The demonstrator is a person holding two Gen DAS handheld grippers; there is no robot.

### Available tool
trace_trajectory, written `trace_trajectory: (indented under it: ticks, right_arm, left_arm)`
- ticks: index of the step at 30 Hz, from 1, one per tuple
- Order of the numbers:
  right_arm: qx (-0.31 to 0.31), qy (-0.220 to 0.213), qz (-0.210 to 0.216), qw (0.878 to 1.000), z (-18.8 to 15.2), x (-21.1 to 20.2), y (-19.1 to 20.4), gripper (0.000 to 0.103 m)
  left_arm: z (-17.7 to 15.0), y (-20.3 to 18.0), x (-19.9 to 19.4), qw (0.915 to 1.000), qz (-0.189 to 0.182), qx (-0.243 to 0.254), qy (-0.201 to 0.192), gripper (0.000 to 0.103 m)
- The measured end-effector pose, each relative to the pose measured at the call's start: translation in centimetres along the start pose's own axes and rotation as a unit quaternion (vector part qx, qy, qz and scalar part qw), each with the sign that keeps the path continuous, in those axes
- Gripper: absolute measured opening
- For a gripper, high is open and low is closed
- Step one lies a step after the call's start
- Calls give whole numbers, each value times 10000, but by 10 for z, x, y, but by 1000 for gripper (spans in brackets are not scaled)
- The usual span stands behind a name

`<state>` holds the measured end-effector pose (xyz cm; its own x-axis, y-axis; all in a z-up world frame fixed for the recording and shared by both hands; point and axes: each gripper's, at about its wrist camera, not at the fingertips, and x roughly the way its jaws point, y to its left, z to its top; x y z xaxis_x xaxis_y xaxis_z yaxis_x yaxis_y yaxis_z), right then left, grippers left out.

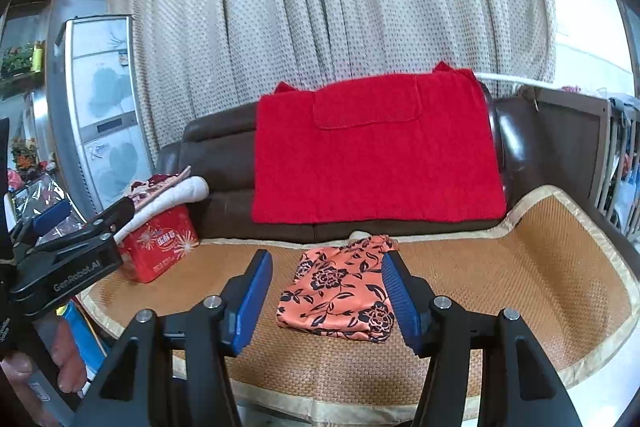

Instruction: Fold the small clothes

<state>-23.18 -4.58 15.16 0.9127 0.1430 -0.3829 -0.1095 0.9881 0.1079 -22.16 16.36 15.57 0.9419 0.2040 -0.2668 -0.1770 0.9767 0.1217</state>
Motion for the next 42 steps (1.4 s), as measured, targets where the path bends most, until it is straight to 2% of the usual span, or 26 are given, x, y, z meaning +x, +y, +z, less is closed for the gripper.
trace_trajectory:
  ticks: [6,20,35,42]
  right_arm:
    - [16,-113,119,9999,4,-22,10,64]
    - [-92,-228,388,9989,7,-44,35,65]
    - [-76,-300,377,9988,10,-50,38,65]
    - [-29,-370,376,9986,11,-54,36,65]
  left_arm:
    - [3,14,-20,9999,86,-41,-77,102]
    - [11,40,-49,9989,288,-227,-282,102]
    - [18,50,-70,9981,216,-329,-483,103]
    - [18,51,-73,9981,161,-379,-452,103]
